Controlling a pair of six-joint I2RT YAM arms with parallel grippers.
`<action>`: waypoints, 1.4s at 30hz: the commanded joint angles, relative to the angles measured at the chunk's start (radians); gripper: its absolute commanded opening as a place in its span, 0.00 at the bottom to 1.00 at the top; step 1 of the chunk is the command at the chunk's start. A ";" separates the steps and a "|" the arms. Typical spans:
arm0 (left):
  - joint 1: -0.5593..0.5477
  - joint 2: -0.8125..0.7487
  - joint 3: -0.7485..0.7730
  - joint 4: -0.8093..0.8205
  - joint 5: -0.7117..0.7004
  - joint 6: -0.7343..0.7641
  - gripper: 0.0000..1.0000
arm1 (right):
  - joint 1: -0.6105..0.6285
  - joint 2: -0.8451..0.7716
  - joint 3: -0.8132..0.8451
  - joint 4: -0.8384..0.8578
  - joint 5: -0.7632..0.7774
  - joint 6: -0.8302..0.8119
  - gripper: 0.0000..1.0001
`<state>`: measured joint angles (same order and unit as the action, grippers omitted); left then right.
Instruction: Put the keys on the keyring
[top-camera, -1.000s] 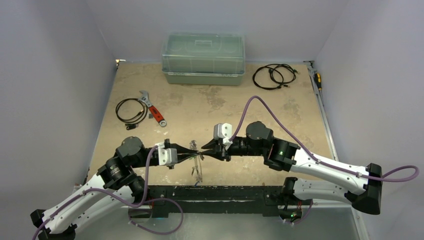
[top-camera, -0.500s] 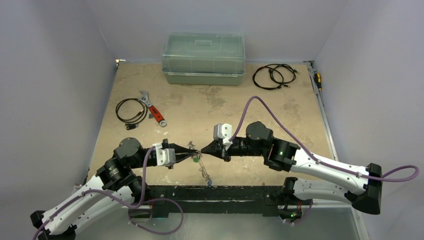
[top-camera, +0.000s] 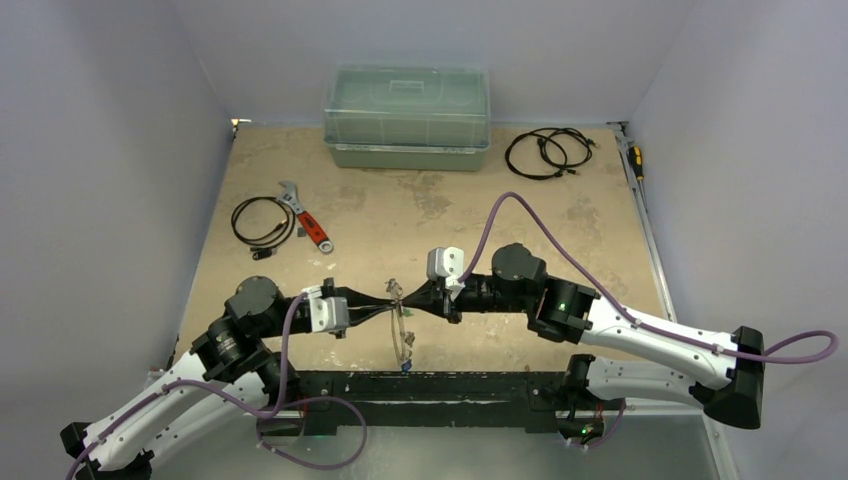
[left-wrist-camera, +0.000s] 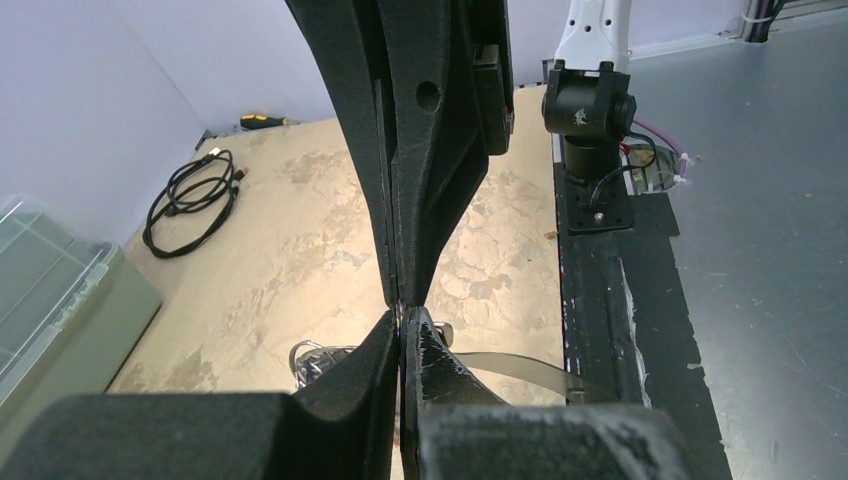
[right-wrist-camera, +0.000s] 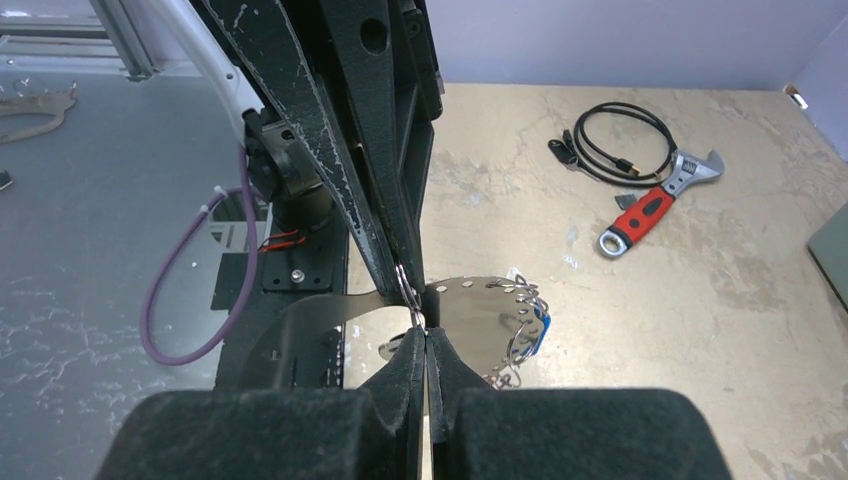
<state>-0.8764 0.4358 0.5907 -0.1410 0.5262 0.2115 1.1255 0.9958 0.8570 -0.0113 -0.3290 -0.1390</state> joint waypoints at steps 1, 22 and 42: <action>0.005 -0.012 0.001 0.089 0.006 -0.024 0.00 | -0.001 -0.006 -0.020 0.022 0.035 0.014 0.00; 0.007 -0.006 0.001 0.096 0.029 -0.033 0.00 | -0.001 -0.034 0.006 0.076 -0.031 -0.023 0.41; 0.011 -0.015 0.001 0.098 0.032 -0.034 0.00 | -0.001 0.030 0.029 0.120 -0.067 -0.038 0.32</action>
<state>-0.8707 0.4343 0.5907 -0.1207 0.5434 0.1932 1.1255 1.0142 0.8421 0.0586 -0.3672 -0.1616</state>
